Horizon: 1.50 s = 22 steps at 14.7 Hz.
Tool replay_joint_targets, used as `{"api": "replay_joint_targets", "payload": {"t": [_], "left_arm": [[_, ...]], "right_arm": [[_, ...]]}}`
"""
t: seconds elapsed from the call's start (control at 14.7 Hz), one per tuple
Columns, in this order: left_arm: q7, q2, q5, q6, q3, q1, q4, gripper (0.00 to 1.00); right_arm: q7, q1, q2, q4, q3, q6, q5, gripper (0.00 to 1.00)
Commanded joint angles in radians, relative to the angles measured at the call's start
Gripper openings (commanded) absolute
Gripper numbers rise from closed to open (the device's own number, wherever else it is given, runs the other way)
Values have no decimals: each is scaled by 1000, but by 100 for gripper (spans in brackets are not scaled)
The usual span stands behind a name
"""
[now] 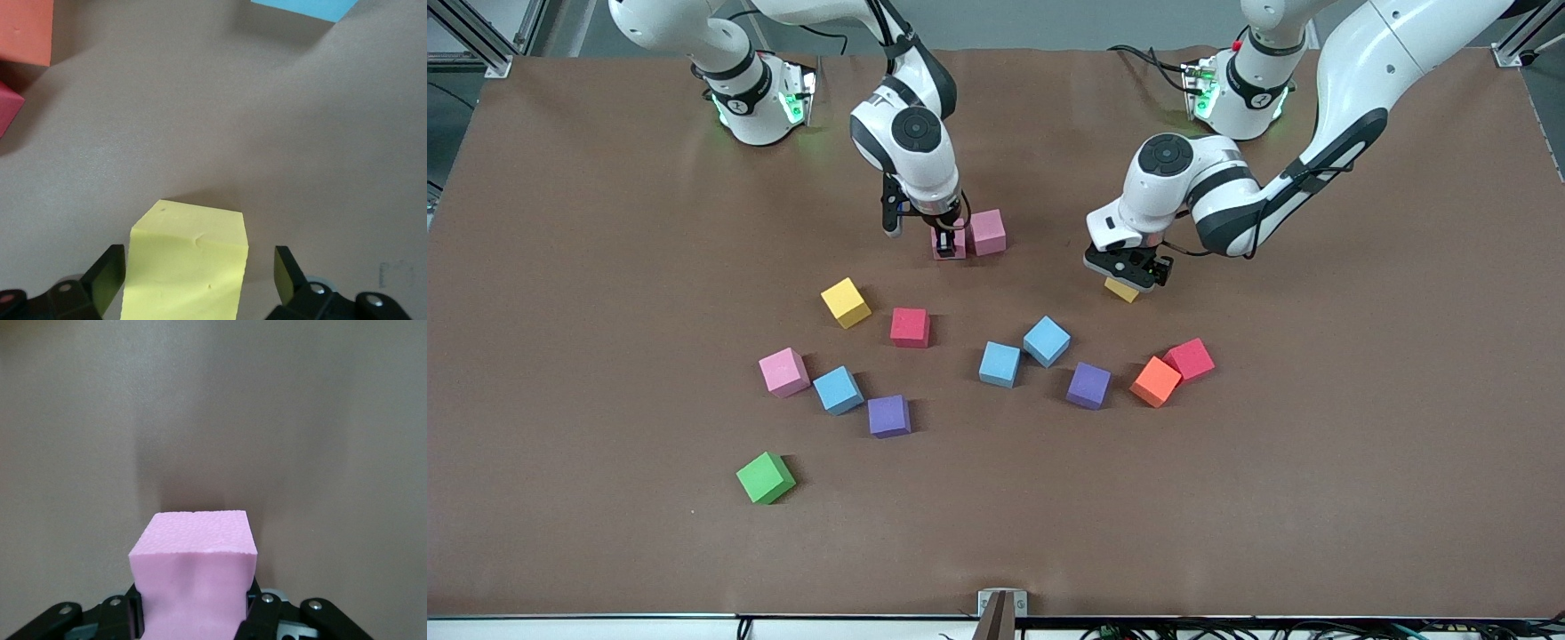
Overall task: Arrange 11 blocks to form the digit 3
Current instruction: 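Carry the yellow cube with the left gripper toward the placed pink cube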
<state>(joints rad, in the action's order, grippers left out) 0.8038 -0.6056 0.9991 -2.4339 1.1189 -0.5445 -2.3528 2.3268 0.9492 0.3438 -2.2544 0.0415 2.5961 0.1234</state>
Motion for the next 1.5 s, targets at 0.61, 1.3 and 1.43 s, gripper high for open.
{"api": "replay_joint_targets", "payload": {"t": [0.61, 1.3, 1.43], "left_arm": [[132, 0, -38, 36, 30, 18, 36, 39], [434, -16, -382, 260, 26, 300, 299, 39], [553, -16, -386, 260, -31, 383, 338, 39]], "right_arm": [[60, 42, 7, 7, 9, 10, 2, 0], [86, 46, 14, 9, 12, 26, -1, 0], [86, 48, 14, 10, 12, 26, -13, 0]]}}
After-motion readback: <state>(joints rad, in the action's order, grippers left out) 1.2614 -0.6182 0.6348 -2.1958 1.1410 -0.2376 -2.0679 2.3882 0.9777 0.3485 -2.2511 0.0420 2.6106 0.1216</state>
